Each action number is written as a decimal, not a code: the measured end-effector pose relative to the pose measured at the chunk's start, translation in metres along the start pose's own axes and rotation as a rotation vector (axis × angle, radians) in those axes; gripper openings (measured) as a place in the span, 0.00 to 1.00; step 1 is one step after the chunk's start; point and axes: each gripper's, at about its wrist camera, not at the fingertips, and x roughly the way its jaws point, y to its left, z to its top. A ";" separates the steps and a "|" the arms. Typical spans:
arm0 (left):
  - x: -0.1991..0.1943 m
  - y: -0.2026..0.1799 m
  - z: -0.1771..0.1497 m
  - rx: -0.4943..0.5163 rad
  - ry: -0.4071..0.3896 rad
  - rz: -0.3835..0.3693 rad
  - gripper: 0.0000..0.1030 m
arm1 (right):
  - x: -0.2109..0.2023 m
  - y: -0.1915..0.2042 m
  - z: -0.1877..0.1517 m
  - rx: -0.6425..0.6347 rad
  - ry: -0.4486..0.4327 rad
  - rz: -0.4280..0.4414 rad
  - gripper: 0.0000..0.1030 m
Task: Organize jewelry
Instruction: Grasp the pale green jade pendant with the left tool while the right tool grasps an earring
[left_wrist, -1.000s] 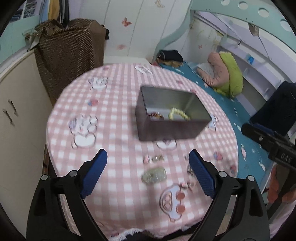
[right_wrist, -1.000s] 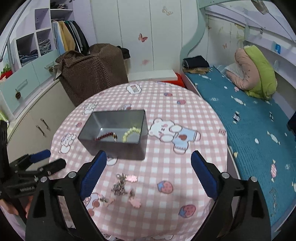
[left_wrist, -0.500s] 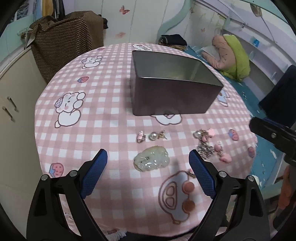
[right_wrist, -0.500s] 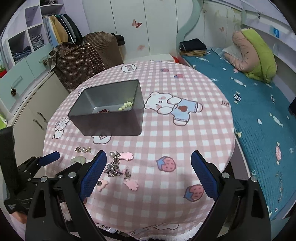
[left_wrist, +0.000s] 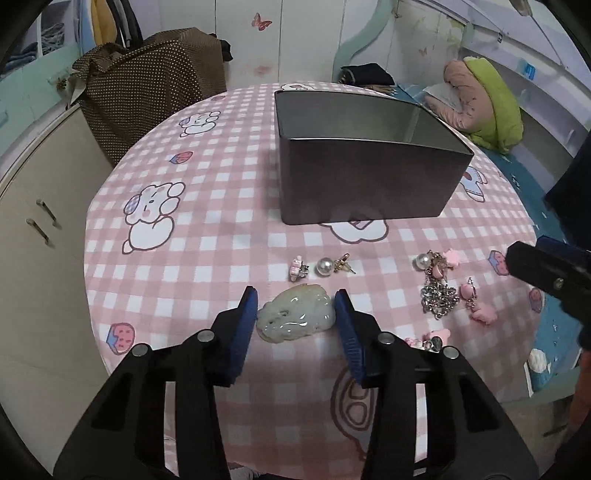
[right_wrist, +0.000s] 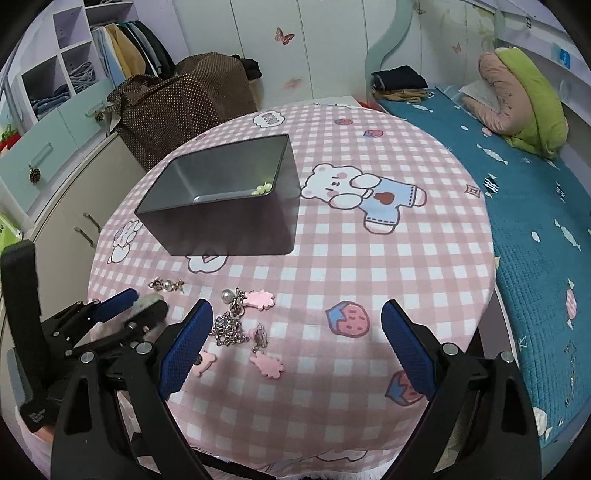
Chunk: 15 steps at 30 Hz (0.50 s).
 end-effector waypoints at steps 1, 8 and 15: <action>0.000 0.000 0.000 0.002 -0.003 0.000 0.42 | 0.001 0.000 0.000 0.001 0.001 0.005 0.86; -0.007 0.010 0.003 -0.048 -0.014 -0.028 0.41 | -0.002 0.015 0.000 -0.066 -0.040 0.065 0.86; -0.029 0.040 0.007 -0.108 -0.075 0.017 0.41 | 0.002 0.054 0.002 -0.210 -0.064 0.192 0.67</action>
